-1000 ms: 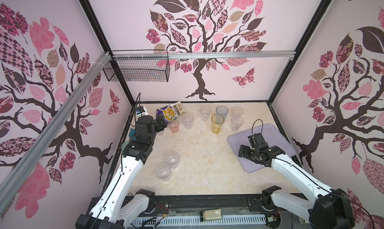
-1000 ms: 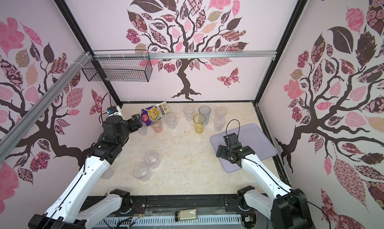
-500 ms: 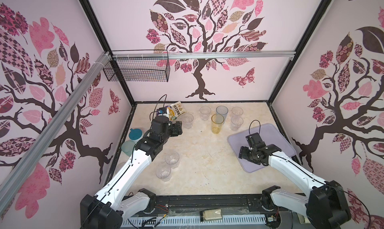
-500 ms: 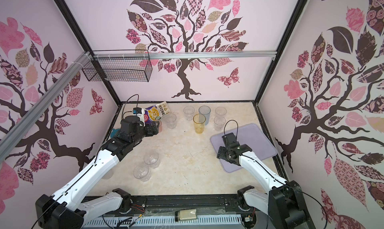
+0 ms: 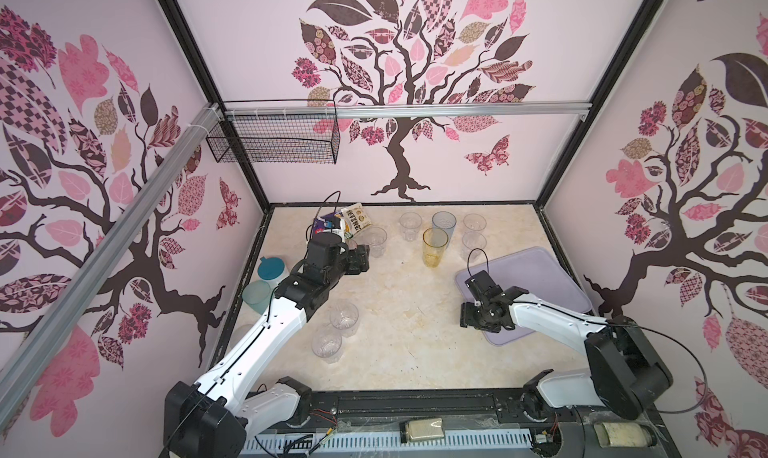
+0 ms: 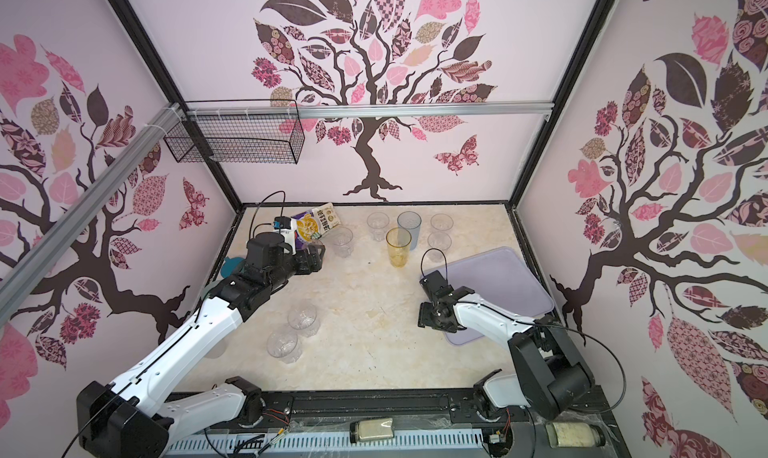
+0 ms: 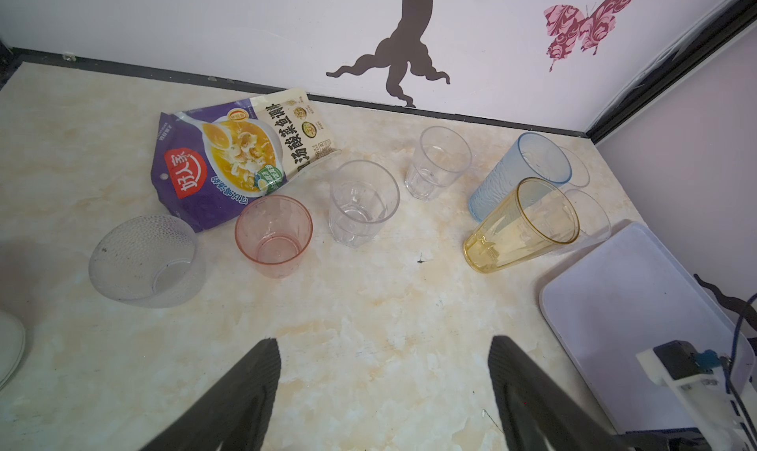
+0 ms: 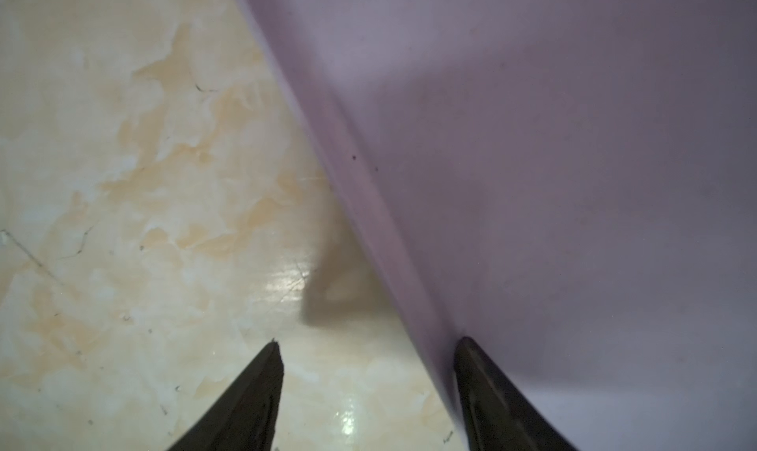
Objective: Place the glasses into the tray
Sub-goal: 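Move the right gripper past the tray toward the yellow glass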
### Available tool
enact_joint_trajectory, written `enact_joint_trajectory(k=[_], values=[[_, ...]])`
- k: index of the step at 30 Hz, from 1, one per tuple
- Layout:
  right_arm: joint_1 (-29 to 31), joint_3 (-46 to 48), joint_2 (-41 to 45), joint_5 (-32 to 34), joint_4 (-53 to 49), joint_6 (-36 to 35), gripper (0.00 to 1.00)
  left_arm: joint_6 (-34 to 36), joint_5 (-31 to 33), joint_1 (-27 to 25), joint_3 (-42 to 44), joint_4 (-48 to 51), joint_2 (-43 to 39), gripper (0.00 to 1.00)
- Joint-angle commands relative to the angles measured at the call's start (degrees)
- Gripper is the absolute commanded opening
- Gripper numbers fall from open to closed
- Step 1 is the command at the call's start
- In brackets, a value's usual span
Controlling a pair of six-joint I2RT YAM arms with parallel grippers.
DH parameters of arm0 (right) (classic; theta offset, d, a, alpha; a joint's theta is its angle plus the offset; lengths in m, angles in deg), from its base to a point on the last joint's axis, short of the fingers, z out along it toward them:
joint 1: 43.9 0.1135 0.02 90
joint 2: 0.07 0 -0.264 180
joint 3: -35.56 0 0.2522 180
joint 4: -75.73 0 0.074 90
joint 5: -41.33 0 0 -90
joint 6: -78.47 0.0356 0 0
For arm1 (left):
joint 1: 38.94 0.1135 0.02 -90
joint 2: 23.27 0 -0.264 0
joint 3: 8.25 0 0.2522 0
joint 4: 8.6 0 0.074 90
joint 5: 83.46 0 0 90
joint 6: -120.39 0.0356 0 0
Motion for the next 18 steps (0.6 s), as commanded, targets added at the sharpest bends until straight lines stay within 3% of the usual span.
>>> enact_joint_trajectory(k=[1, 7, 18], values=[[2.6, -3.1, -4.0, -1.5, 2.5, 1.8, 0.69, 0.7, -0.1, -0.1, 1.7, -0.9, 0.2, 0.83], [5.9, -7.1, -9.3, -7.6, 7.3, 4.4, 0.69, 1.2, 0.9, -0.1, 1.9, -0.4, -0.9, 0.84], [13.7, -17.1, -18.8, -11.5, 11.5, 9.2, 0.72, 1.9, 4.3, -0.1, 2.2, 2.8, -5.0, 0.84]])
